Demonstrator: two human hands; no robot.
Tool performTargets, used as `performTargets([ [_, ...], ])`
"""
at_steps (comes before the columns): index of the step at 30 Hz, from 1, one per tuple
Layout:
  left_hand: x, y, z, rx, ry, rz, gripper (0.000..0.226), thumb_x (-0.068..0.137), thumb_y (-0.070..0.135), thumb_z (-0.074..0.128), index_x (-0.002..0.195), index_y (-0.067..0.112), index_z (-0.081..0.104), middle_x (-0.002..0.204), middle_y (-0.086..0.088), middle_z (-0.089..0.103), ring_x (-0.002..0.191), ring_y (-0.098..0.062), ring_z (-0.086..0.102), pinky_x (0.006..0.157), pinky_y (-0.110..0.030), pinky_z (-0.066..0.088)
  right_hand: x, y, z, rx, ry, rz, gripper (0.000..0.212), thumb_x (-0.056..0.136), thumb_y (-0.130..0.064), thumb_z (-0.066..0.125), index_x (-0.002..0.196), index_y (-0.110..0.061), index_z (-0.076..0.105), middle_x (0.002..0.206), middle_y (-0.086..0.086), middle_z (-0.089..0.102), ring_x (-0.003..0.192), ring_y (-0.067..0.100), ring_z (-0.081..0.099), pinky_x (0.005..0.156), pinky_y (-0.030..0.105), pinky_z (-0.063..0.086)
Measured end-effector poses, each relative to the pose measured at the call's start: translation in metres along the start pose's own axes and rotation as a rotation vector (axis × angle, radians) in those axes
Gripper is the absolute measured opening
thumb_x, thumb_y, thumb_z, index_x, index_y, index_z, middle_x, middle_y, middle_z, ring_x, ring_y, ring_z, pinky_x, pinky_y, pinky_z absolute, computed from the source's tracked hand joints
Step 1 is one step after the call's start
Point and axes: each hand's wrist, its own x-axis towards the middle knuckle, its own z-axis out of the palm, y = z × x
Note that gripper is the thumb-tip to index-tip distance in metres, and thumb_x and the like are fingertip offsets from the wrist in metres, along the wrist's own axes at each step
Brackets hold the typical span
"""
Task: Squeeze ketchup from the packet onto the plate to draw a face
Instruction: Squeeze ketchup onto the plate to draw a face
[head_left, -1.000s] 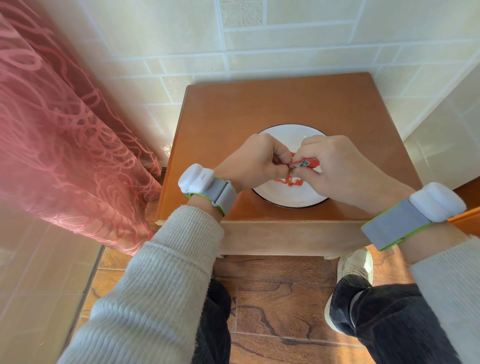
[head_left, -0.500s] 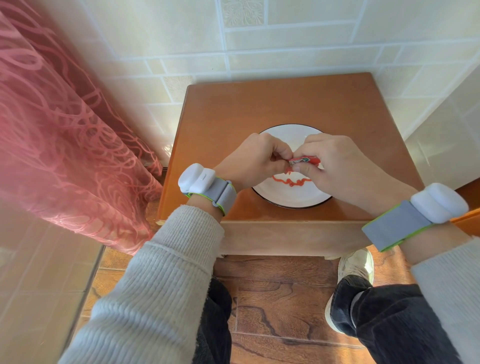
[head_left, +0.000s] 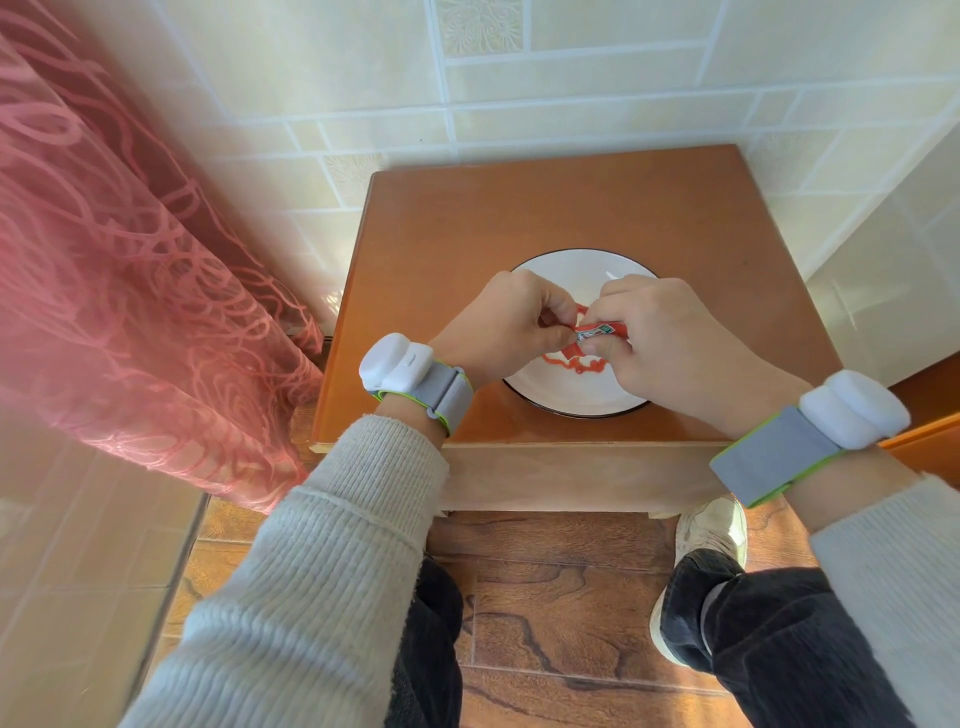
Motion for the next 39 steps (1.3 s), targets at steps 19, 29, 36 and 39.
performTargets([
  [19, 0.000, 0.005, -0.002, 0.008, 0.018, 0.062, 0.009, 0.080, 0.005, 0.067, 0.078, 0.011, 0.073, 0.069, 0.002, 0.069, 0.059, 0.005, 0.057, 0.061, -0.005, 0.042, -0.003, -0.002, -0.012, 0.021, 0.006, -0.012, 0.006, 0.080, -0.004, 0.080, 0.085, -0.006, 0.077, 0.069, -0.004, 0.053, 0.069, 0.024, 0.052, 0.064, 0.032, 0.040],
  [29, 0.001, 0.003, -0.007, -0.049, 0.262, 0.080, 0.007, 0.082, 0.007, 0.066, 0.075, 0.007, 0.067, 0.071, -0.003, 0.067, 0.066, -0.011, 0.059, 0.064, -0.015, 0.043, -0.004, 0.001, -0.018, 0.134, 0.117, 0.072, 0.017, 0.100, -0.018, 0.060, 0.112, -0.010, 0.070, 0.098, 0.001, 0.066, 0.093, 0.016, 0.057, 0.080, 0.023, 0.040],
  [36, 0.001, -0.003, -0.009, -0.044, 0.231, 0.055, 0.007, 0.082, 0.004, 0.065, 0.078, 0.008, 0.070, 0.071, 0.002, 0.064, 0.066, -0.008, 0.056, 0.064, -0.013, 0.043, -0.005, 0.007, -0.022, 0.206, 0.207, 0.149, 0.011, 0.096, -0.009, 0.065, 0.100, -0.013, 0.075, 0.080, -0.002, 0.072, 0.074, 0.013, 0.064, 0.068, 0.023, 0.050],
  [39, 0.001, -0.003, -0.010, -0.046, 0.225, 0.060, 0.009, 0.084, 0.004, 0.065, 0.078, 0.008, 0.070, 0.071, 0.003, 0.065, 0.065, -0.005, 0.056, 0.062, -0.007, 0.040, -0.005, 0.006, -0.022, 0.309, 0.217, 0.201, 0.012, 0.095, -0.008, 0.066, 0.098, -0.013, 0.076, 0.076, -0.002, 0.073, 0.073, 0.015, 0.069, 0.069, 0.030, 0.055],
])
